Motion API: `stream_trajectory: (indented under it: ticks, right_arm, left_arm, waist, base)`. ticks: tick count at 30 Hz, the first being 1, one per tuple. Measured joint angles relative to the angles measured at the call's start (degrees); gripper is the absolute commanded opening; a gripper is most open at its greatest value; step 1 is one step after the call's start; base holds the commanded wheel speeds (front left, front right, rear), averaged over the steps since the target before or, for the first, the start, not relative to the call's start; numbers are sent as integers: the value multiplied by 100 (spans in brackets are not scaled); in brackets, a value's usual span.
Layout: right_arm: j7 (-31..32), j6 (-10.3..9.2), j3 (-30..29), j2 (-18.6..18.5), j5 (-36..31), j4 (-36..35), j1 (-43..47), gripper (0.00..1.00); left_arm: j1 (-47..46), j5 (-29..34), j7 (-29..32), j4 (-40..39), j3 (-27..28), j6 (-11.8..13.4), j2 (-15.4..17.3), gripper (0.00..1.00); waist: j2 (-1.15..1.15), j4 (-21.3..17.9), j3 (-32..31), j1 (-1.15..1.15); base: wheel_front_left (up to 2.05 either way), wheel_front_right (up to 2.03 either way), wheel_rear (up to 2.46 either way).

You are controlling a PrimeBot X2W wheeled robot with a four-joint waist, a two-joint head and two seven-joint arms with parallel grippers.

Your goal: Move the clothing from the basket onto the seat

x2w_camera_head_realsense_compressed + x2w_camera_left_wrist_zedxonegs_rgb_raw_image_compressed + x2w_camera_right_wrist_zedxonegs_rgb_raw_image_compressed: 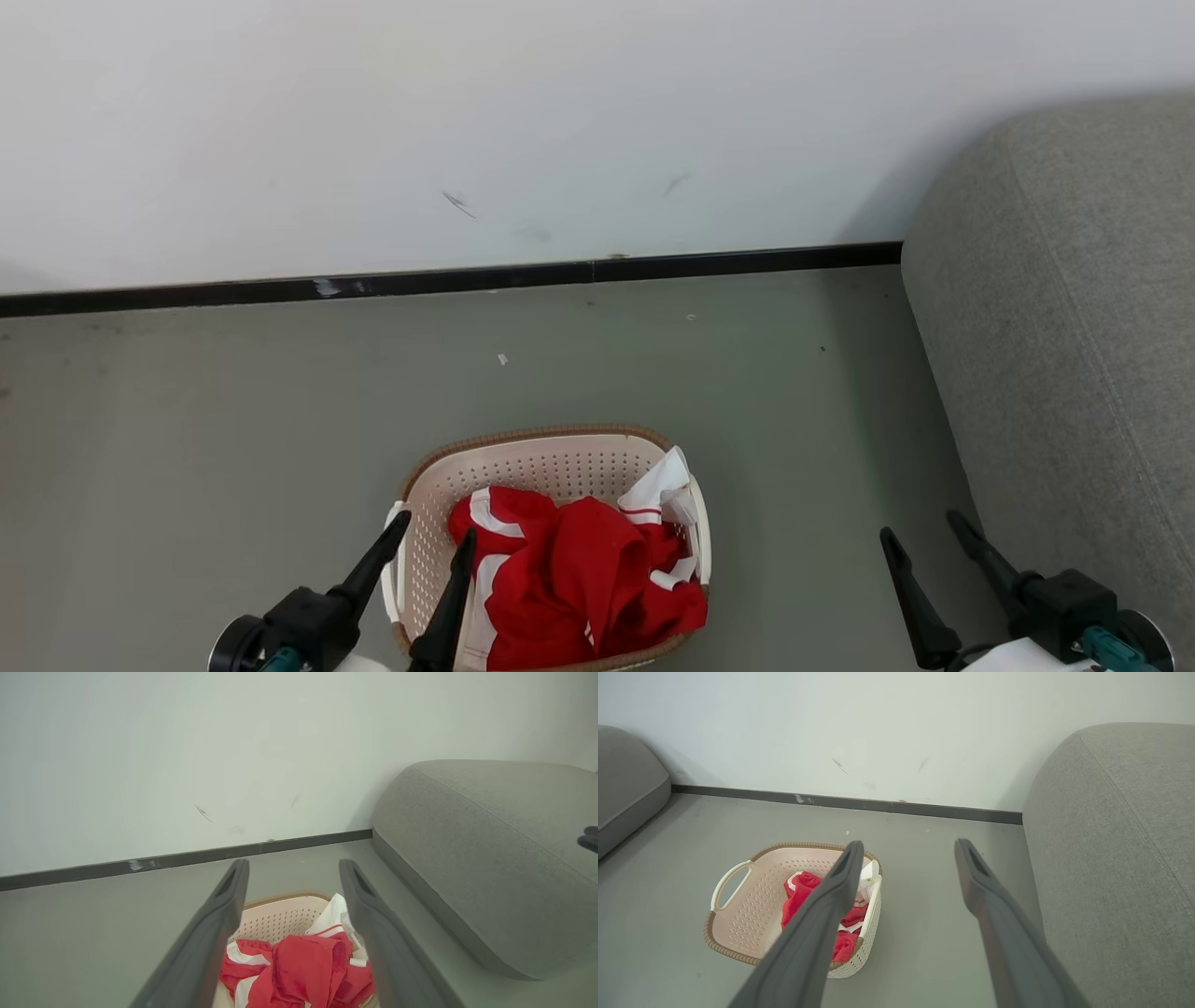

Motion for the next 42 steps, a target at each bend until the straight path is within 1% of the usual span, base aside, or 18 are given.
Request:
stream_trajectory:
  ticks: [11, 28, 42]
  right_arm:
    - [0, 0, -7, 83, -11, -90, -107, 100]
    - [0, 0, -2, 144, -10, -231, -696, 100]
    - [0, 0, -51, 177, -9, -300, -1109, 100]
  left_arm:
    - [-706, -1, 369, 31, -413, -49, -51, 100]
    - [-1599, -108, 1034, 404, -591, -70, -99, 100]
    - [-2100, -207, 1333, 593, -923, -76, -155, 100]
  waist:
    - [0, -87, 567, 0]
    - [0, -266, 1542, 0]
    - [0, -494, 2230, -1]
  base:
    - [0, 0, 0]
    - [0, 0, 0]
    - [0, 0, 0]
